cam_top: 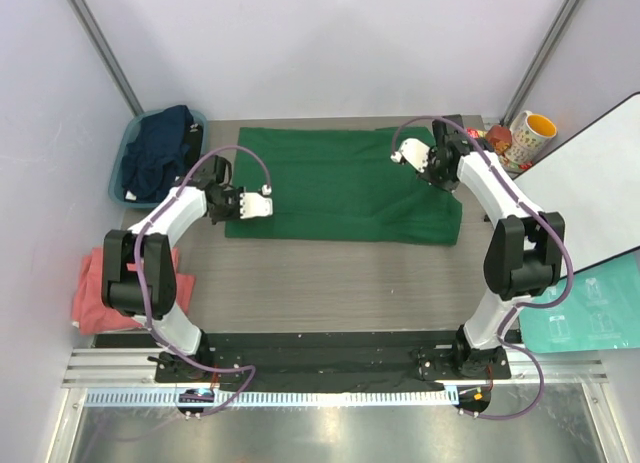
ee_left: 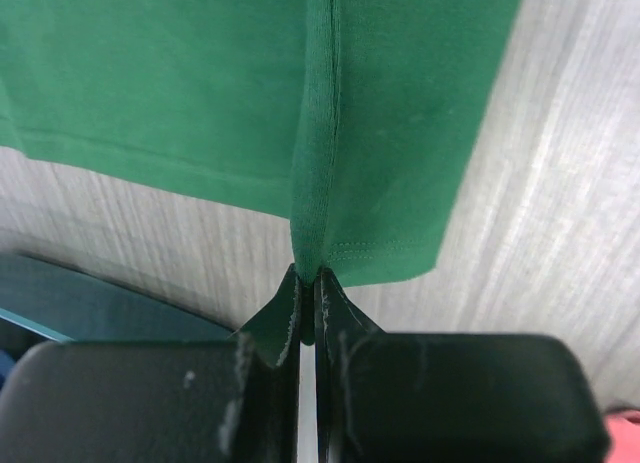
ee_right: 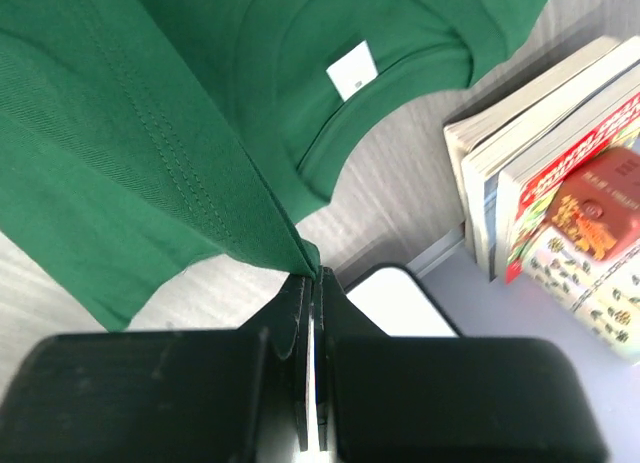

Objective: Fold and stack the t-shirts
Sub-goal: Fold the flattened tshirt in 1/3 of the way

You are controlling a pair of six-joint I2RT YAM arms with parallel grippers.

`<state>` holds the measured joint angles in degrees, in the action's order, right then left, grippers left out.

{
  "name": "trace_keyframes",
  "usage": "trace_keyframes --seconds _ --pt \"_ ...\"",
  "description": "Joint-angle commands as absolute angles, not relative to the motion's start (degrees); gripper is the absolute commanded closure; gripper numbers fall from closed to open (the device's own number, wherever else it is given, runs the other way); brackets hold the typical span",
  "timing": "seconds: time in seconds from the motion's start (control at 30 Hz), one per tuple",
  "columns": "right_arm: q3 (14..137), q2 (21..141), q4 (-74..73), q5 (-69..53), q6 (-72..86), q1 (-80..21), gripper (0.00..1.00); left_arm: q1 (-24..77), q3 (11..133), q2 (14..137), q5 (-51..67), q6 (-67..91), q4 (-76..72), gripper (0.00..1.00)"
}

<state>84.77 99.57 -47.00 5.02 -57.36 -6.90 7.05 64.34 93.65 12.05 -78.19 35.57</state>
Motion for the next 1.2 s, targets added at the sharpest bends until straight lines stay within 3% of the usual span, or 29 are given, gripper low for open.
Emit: trace_keyframes --seconds 0.0,1.17 --pt "89.0 101.6 -42.9 6.7 -58.2 -6.8 0.99 6.6 68.4 95.9 12.7 -78.7 34.1 1.0" --pt "103.0 115.1 -32.3 12.3 -56.7 -6.5 0.99 5.5 81.0 109.3 11.4 -76.2 26.2 1.0"
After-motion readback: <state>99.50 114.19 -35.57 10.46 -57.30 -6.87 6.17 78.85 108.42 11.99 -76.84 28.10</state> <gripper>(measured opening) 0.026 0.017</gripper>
